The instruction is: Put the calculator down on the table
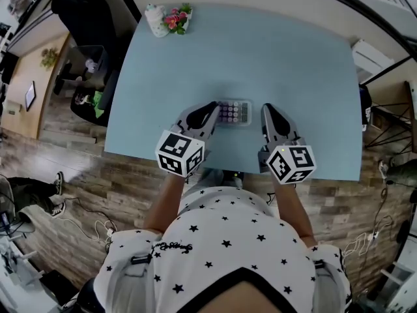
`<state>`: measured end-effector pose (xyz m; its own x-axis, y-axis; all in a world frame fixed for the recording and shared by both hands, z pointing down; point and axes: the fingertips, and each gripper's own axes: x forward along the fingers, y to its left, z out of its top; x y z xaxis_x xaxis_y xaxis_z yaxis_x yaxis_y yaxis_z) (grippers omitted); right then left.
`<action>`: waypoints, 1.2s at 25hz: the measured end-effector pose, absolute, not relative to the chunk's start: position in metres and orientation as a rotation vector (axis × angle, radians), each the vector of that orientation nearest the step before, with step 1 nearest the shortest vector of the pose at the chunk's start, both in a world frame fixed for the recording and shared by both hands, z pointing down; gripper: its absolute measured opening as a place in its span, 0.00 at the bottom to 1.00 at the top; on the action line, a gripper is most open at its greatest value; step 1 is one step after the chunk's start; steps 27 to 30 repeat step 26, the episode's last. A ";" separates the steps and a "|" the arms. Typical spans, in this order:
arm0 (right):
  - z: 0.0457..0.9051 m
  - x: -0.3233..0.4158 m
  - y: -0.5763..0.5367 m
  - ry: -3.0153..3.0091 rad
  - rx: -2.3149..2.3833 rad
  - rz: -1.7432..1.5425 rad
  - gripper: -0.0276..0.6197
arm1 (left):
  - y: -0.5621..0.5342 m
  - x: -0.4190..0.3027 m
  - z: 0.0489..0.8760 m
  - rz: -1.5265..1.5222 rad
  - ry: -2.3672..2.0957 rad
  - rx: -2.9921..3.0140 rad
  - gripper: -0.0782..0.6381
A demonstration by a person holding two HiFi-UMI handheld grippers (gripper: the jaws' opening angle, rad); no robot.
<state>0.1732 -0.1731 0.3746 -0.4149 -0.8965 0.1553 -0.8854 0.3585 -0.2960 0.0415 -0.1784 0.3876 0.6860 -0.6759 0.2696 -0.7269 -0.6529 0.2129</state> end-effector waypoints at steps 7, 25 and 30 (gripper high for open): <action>0.376 0.171 -0.168 2.571 -1.663 -0.551 0.04 | -0.176 0.041 0.389 0.249 -1.116 2.587 0.18; 0.377 0.167 -0.171 2.574 -1.634 -0.565 0.04 | -0.180 0.038 0.387 0.233 -1.132 2.577 0.18; 0.377 0.167 -0.171 2.574 -1.634 -0.565 0.04 | -0.180 0.038 0.387 0.232 -1.132 2.577 0.18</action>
